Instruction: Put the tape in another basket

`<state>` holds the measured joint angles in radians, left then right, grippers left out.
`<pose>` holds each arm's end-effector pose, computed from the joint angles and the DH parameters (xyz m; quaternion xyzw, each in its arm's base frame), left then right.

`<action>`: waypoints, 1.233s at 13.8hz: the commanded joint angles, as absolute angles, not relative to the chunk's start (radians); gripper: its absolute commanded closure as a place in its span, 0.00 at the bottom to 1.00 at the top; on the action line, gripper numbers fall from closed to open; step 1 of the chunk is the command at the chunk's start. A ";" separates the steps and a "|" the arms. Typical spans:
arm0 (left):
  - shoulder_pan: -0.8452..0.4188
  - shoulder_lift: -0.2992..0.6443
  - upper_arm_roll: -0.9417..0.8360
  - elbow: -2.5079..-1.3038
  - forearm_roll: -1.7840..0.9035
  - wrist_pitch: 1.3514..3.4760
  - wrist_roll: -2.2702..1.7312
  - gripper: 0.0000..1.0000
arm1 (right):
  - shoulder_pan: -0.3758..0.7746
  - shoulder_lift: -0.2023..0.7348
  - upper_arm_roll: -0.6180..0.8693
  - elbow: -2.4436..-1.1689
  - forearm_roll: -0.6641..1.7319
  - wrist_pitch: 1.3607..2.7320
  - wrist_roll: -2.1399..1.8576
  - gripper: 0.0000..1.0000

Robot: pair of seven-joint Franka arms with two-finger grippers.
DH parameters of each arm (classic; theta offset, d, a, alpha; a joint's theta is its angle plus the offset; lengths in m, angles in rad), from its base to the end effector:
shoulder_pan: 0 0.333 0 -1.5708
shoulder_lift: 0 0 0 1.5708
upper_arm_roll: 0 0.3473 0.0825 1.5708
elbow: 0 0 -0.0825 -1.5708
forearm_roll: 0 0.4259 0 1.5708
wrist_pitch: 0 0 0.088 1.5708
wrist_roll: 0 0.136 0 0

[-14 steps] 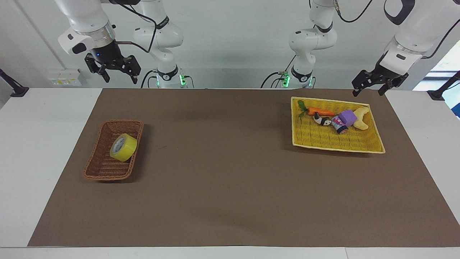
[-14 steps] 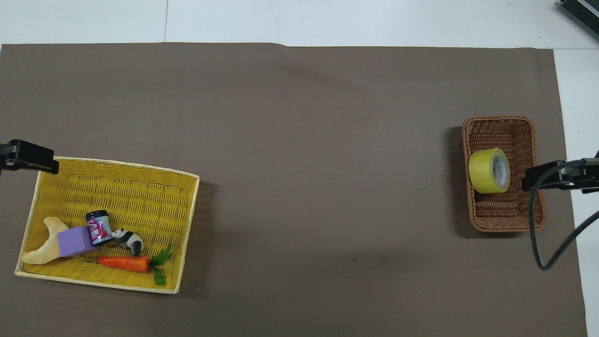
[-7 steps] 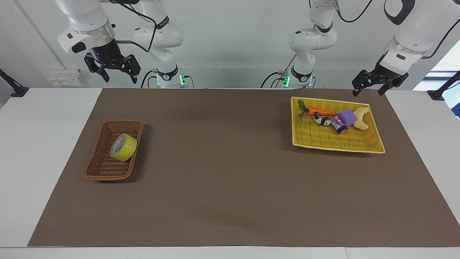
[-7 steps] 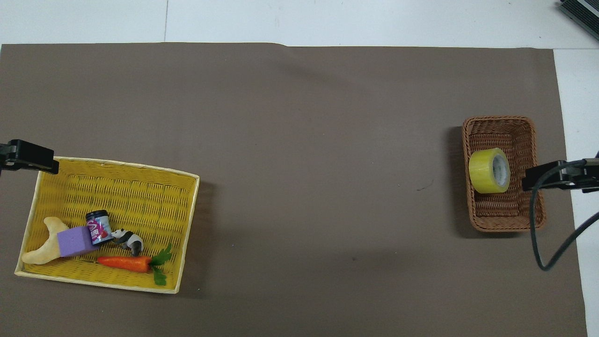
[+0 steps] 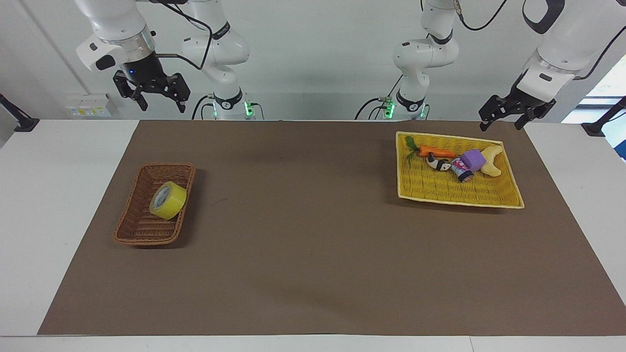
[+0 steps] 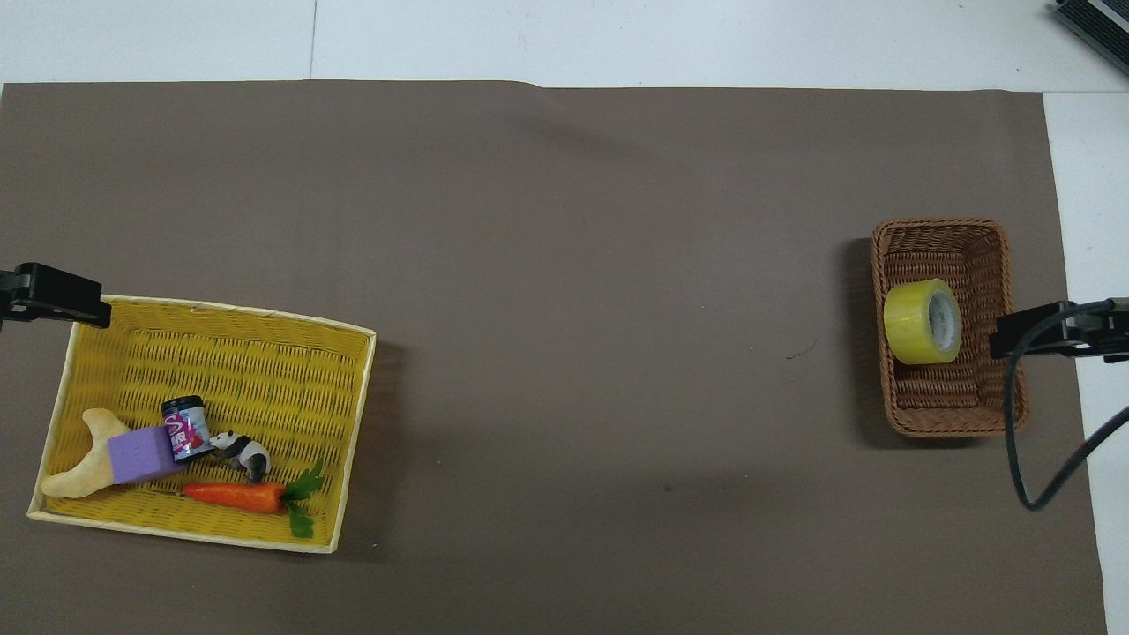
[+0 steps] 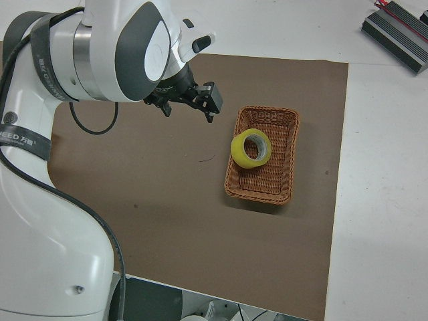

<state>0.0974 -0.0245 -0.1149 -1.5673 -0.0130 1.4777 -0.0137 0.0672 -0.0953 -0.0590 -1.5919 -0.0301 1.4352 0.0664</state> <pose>0.5763 -0.0128 0.6351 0.9995 -0.0022 -0.0327 0.0046 0.5473 -0.0016 0.6592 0.9990 -0.0304 -0.0303 0.0133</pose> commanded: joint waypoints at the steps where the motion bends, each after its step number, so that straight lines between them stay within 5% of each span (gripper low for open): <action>1: 0.112 -0.023 -0.121 -1.546 -0.028 1.451 -0.003 0.00 | 0.054 -0.104 -0.055 -1.595 -0.032 1.434 0.040 0.00; 17: 0.112 -0.023 -0.121 -1.546 -0.028 1.451 -0.003 0.00 | 0.055 -0.114 -0.052 -1.609 -0.018 1.439 0.035 0.00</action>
